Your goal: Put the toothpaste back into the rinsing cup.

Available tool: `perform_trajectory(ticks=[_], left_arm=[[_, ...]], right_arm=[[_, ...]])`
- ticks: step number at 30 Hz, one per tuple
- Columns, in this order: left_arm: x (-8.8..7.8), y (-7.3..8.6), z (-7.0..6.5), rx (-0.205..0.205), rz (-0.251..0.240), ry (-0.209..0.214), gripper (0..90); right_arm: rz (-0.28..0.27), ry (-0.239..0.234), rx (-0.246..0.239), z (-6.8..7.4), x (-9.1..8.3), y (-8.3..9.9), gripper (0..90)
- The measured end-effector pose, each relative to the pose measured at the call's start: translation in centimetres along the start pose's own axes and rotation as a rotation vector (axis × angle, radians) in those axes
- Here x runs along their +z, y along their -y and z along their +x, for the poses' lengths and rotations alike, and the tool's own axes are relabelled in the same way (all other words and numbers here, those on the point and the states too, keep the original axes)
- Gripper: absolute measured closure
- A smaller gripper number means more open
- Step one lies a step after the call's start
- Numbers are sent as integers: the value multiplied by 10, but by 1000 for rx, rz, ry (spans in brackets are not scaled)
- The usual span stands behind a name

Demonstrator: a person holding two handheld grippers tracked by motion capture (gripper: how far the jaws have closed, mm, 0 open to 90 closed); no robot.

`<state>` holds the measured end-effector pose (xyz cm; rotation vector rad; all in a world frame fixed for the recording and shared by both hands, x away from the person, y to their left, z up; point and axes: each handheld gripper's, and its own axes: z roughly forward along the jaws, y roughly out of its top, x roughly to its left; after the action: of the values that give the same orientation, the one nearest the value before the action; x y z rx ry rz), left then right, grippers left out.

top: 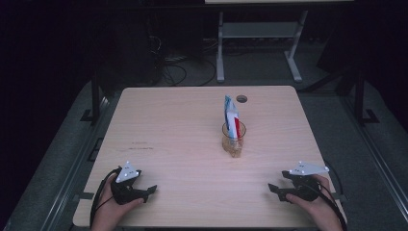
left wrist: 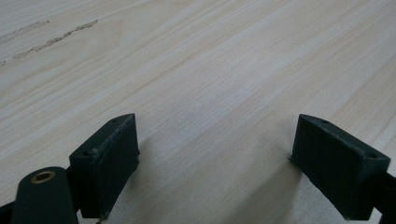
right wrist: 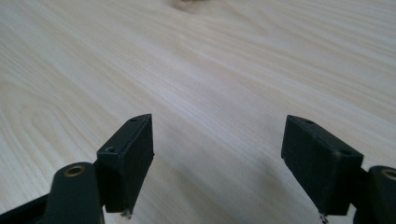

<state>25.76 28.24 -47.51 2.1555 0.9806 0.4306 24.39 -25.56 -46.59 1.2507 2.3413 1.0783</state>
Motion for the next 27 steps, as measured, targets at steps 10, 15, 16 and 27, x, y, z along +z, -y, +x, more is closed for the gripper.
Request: perform_trajectory(ticks=[10,15,16,27], left_arm=[[0,0,0,0,1,0,138],[0,0,0,0,0,0,138],[0,0,0,0,0,0,138],[0,0,0,1,2,0,137]], right_arm=[[37,56,-34,1,2,10,217],[39,66,-36,0,3,12,187],[39,66,-36,0,3,12,187],[3,72,-29,-2,6,16,130]])
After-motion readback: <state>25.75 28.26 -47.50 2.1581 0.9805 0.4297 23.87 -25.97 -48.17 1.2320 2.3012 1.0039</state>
